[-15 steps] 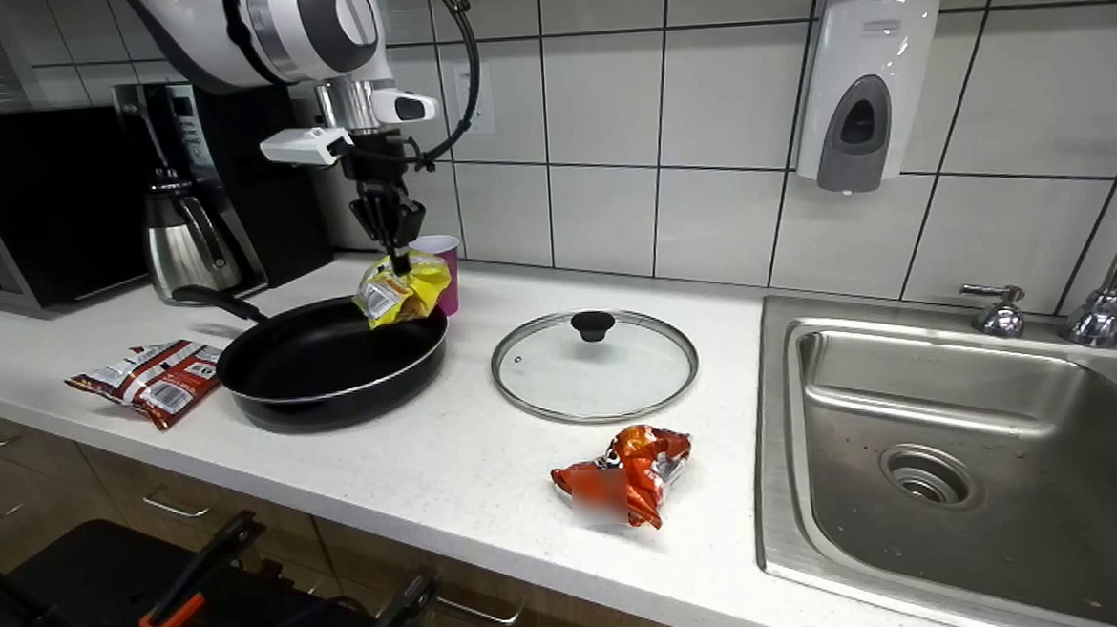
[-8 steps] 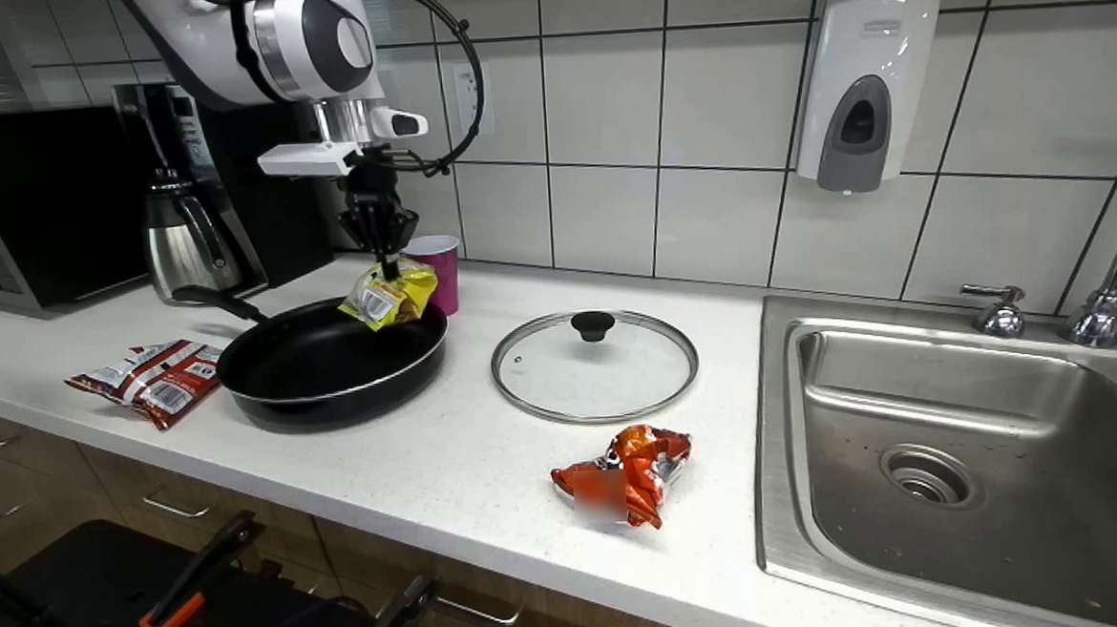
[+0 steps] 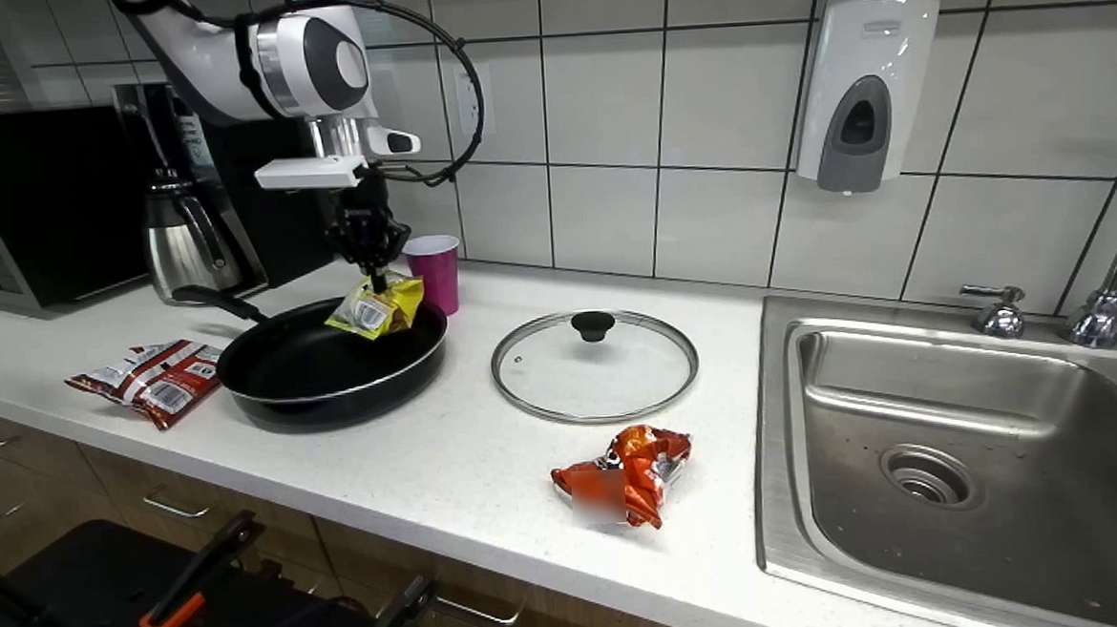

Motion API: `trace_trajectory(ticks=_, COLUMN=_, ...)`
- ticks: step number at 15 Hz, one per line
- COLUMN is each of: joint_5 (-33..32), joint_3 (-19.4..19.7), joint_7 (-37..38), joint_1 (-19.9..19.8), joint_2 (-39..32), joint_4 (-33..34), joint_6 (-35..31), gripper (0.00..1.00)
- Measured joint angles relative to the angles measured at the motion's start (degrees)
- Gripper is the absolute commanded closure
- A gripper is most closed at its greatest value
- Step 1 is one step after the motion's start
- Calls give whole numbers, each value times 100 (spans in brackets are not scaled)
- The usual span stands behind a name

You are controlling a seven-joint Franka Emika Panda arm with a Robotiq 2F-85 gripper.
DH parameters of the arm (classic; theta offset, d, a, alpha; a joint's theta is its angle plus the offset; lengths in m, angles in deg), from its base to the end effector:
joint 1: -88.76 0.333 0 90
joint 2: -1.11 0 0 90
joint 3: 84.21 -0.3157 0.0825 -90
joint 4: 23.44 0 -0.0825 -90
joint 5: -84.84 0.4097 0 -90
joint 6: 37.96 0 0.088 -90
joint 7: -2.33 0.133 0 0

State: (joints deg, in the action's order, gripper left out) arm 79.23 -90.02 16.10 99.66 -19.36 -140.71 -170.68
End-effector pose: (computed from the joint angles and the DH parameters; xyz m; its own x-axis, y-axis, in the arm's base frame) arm 0.5762 0.1695 0.2131 0.9906 0.1135 -0.0759 0.1175 -0.9918 0.0501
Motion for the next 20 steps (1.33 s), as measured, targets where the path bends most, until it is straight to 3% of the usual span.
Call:
trace_trajectory(ticks=9, joint_5=226, joint_3=-194, joint_7=-613, joint_1=5, joint_2=-143, joint_4=59, joint_6=232, gripper=100)
trace_trajectory(ticks=20, joint_5=285, joint_3=-183, joint_7=-744, joint_1=5, joint_2=-290, joint_4=59, joint_6=355, gripper=100)
